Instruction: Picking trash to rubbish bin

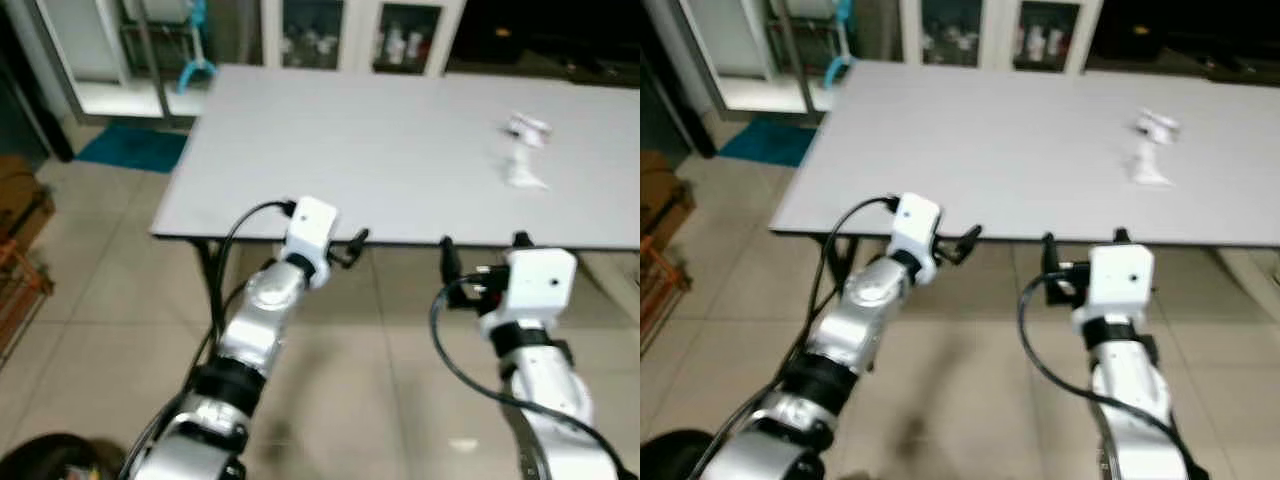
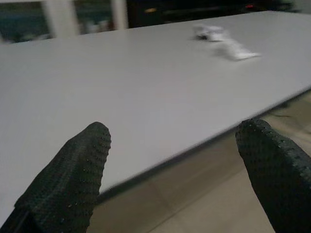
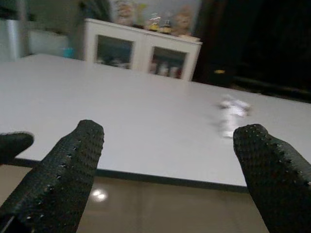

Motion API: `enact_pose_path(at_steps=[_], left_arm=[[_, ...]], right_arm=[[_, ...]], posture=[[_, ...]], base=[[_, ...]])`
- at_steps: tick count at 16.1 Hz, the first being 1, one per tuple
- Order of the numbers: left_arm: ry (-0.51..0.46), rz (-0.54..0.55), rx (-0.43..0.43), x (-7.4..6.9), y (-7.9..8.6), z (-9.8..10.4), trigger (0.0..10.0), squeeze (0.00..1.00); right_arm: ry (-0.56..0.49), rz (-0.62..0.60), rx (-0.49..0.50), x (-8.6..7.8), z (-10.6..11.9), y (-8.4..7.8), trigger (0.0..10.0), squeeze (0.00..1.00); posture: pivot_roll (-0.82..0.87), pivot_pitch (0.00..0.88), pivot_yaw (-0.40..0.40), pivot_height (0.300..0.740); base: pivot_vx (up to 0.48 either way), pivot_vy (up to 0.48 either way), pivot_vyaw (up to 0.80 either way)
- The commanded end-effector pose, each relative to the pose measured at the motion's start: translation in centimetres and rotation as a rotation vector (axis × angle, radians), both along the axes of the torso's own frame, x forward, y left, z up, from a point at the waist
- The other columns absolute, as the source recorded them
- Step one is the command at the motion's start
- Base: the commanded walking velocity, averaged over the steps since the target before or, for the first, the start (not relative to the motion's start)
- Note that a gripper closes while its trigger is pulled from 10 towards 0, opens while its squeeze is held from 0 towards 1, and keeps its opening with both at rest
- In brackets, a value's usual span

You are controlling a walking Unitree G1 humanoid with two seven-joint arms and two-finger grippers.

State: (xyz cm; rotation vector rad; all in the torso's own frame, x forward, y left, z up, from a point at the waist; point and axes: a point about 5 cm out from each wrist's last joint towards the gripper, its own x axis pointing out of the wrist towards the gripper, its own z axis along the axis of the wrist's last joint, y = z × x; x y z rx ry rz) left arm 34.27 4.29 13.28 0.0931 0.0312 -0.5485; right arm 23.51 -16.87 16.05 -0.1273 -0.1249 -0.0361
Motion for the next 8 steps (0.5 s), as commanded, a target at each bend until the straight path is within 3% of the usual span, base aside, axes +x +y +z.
enact_pose_path(at_steps=[1,8], left_arm=[[-0.017,-0.002,0.015,0.23,0.02,0.40,10.0,0.00],[-0.014,0.002,0.026,0.32,-0.05,0.33,10.0,0.00]], right_arm=[[-0.010,0.003,0.000,0.05,0.26,0.16,10.0,0.00],[-0.005,0.010,-0.006,-0.02,0.18,0.36,10.0,0.00]], posture=[[0.08,0.048,-0.040,0.740],[0.08,0.054,-0.038,0.740]], base=[[0.000,-0.442,0.00],[0.000,-0.430,0.00]])
